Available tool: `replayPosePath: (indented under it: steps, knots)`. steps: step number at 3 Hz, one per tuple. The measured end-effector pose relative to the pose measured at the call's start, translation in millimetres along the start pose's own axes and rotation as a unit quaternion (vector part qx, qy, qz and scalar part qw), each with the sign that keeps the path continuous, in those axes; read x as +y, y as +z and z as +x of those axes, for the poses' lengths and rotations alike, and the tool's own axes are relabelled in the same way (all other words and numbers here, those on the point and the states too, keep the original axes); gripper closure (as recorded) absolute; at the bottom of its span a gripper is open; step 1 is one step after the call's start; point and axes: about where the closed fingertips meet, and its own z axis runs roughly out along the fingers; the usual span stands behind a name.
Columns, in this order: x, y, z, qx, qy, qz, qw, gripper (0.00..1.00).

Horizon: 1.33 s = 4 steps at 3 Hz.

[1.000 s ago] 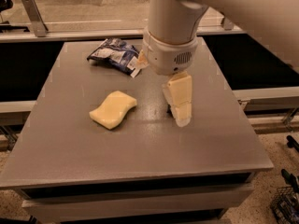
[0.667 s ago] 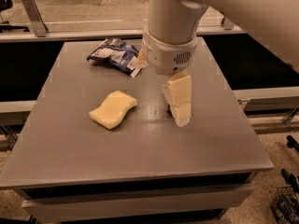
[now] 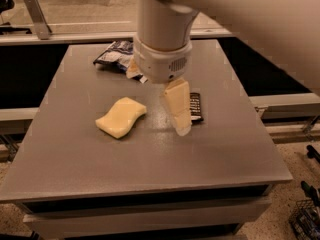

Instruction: Pick sponge

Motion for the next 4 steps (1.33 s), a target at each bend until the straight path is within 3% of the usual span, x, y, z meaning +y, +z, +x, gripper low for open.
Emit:
replayPosePath:
  steps: [2,4]
  knots:
    - [-18.7,21.9,-57.3,0.002,-0.111,-0.025,0.9935,0.0]
    - [-35.1,42.5,-99.4,-0.019,-0.2,-0.017,0.9794,0.0]
